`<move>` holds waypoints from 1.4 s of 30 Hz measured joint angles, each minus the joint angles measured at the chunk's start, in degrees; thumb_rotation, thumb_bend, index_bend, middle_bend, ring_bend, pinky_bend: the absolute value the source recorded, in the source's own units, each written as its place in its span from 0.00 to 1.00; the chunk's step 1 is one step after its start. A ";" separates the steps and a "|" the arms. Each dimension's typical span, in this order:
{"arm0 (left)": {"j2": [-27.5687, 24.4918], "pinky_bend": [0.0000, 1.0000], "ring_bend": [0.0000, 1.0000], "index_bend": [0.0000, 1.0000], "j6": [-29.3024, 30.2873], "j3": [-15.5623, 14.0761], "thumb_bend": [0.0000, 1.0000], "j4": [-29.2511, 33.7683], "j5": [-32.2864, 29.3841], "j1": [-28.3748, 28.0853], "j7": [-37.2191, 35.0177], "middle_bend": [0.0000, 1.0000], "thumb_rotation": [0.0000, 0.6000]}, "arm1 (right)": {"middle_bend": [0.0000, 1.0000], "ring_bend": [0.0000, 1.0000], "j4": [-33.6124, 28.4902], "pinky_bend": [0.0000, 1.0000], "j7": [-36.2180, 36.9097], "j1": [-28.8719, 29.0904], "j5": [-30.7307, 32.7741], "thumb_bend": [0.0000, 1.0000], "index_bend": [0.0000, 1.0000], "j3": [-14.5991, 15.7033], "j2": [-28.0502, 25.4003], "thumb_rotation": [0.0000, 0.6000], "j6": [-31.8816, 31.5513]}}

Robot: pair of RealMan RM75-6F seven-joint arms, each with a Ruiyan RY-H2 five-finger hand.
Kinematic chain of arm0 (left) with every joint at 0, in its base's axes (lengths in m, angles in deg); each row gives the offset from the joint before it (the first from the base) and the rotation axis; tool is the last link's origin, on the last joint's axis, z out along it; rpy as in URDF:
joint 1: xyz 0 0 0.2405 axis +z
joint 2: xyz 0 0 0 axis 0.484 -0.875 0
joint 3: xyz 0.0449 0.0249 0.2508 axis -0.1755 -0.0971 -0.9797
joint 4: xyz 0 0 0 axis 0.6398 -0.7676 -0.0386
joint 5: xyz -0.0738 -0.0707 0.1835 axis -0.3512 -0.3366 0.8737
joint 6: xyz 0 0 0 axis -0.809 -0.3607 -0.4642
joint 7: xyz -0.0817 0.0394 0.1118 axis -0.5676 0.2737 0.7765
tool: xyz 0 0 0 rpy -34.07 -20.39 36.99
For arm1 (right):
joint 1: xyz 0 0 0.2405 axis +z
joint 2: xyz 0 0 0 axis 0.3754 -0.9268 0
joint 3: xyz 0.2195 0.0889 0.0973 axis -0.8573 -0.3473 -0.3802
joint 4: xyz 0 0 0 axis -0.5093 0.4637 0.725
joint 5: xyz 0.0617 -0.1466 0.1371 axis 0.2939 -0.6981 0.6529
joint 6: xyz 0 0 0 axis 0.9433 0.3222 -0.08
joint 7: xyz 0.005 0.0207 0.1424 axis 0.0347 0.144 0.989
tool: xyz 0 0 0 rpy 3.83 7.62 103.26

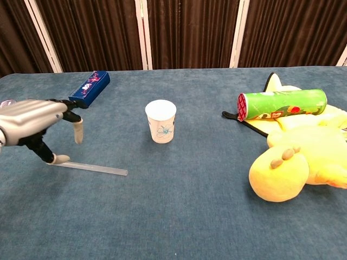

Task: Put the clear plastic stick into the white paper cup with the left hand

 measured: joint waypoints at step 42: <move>7.72 0.00 0.00 0.51 0.32 -2.25 0.35 -10.92 -5.30 -3.34 -2.64 0.00 1.00 | 0.00 0.00 0.02 0.00 -0.05 0.07 0.07 0.08 0.00 0.00 0.00 1.00 0.06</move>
